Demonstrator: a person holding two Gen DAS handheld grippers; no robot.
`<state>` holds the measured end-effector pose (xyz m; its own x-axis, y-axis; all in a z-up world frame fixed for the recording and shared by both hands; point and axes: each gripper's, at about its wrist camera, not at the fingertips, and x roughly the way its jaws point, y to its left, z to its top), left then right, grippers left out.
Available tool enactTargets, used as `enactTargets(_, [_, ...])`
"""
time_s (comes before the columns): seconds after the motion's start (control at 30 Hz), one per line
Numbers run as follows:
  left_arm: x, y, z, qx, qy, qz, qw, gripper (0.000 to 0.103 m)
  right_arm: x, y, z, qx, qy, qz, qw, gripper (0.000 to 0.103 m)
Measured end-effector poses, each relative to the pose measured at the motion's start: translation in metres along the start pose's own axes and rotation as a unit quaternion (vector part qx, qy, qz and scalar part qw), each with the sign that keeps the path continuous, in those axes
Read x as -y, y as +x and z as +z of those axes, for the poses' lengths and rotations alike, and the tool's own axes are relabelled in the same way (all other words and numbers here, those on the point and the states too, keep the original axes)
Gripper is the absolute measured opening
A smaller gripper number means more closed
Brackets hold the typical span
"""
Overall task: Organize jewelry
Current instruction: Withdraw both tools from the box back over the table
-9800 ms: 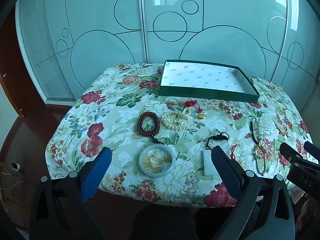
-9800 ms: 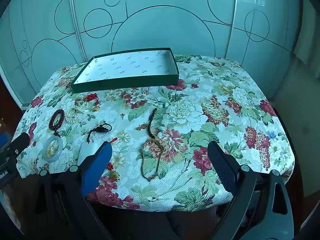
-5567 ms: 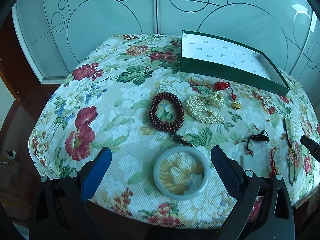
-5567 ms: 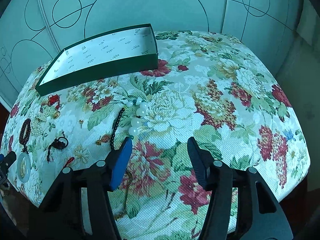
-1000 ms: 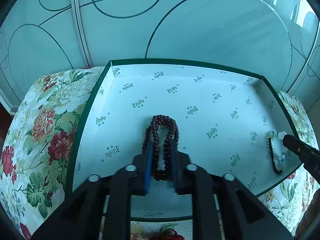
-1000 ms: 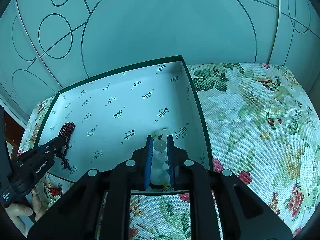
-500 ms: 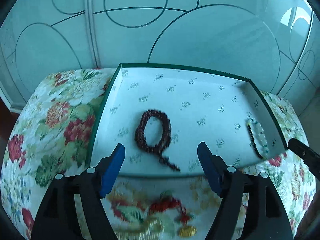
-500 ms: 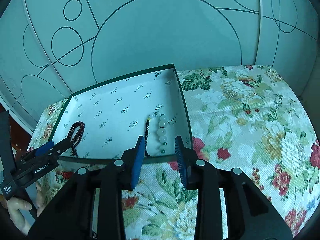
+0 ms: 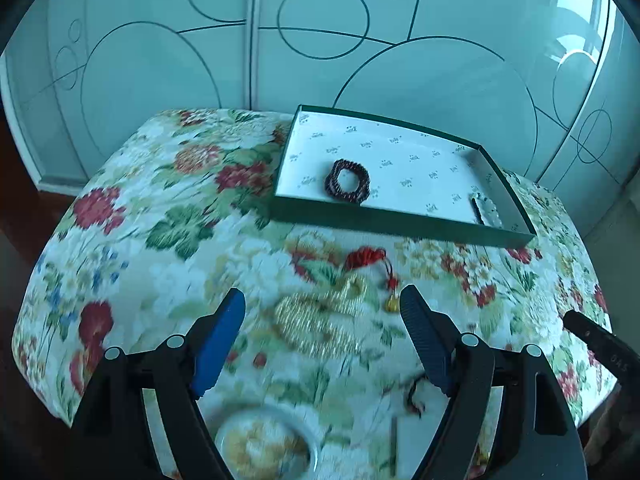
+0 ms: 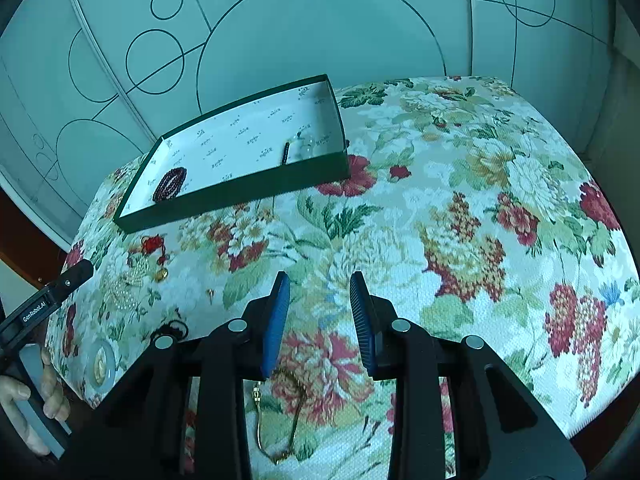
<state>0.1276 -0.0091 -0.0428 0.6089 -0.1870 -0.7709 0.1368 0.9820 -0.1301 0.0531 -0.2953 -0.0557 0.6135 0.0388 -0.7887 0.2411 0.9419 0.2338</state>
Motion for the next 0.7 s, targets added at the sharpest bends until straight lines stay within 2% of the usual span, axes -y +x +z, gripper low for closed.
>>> enactTargets(0.2, [-0.022,-0.026,-0.04,-0.006,-0.009,0.013,0.9999,0.079,0.0,-0.014,-0.028,-0.007,-0.001,0.003,1.0,0.031])
enactTargets(0.4, [-0.038,-0.034,-0.072,-0.022,-0.031,0.02,0.9991,0.079,-0.002,-0.02,-0.046,-0.01,-0.003,0.007,1.0,0.031])
enactTargets(0.7, [-0.026,-0.026,-0.093,-0.035,-0.005,0.03,0.9989,0.081,-0.002,-0.028,-0.057,-0.009,-0.001,0.012,1.0,0.032])
